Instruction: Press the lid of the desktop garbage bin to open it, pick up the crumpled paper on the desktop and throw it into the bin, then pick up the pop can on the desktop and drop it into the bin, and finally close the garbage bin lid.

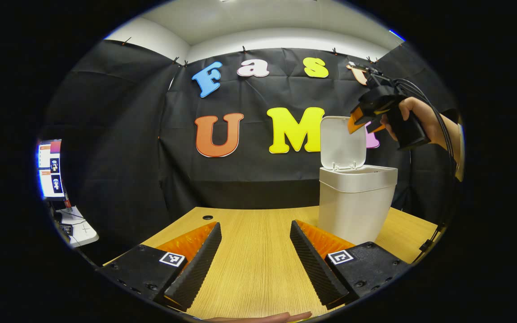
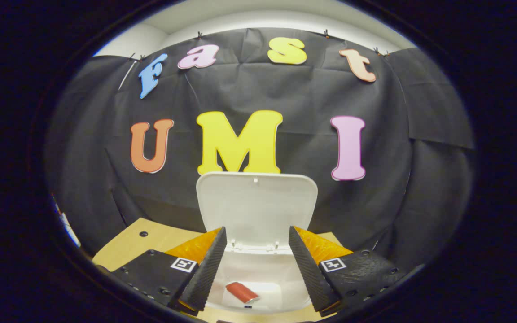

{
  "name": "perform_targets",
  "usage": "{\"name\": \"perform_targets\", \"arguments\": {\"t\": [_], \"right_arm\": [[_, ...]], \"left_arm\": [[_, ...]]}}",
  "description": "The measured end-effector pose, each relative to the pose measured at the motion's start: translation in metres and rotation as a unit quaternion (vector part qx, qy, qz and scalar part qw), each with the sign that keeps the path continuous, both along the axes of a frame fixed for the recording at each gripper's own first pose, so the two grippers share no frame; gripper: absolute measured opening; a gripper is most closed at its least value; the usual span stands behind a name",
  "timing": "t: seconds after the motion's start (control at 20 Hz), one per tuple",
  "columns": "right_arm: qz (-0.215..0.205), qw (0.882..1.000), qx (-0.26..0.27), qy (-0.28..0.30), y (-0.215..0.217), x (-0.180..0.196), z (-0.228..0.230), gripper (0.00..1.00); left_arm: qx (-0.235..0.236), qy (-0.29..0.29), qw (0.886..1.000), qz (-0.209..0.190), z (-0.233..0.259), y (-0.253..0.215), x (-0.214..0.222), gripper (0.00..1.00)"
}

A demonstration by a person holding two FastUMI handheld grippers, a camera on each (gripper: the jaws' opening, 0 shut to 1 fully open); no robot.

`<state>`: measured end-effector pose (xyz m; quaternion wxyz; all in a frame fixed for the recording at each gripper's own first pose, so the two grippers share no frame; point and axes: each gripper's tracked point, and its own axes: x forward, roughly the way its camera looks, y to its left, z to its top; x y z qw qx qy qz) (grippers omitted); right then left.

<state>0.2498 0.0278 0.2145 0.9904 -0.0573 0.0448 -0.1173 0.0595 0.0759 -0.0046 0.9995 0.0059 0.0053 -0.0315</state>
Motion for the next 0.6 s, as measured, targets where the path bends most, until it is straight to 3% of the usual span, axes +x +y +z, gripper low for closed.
{"name": "perform_targets", "arguments": {"t": [0.15, 0.3, 0.6], "right_arm": [[0.028, 0.998, -0.024, -0.042, 0.016, 0.000, 0.032, 0.92], [0.038, 0.997, -0.017, -0.058, 0.023, 0.014, 0.038, 0.95], [0.018, 0.995, 0.019, -0.091, 0.003, 0.049, 0.071, 0.95]], "left_arm": [[0.001, -0.003, 1.000, 0.011, 0.003, 0.009, 0.001, 0.99], [-0.003, 0.001, 1.000, 0.011, 0.001, 0.012, 0.002, 0.99], [-0.015, 0.009, 0.999, 0.028, 0.001, 0.023, 0.003, 0.99]]}}
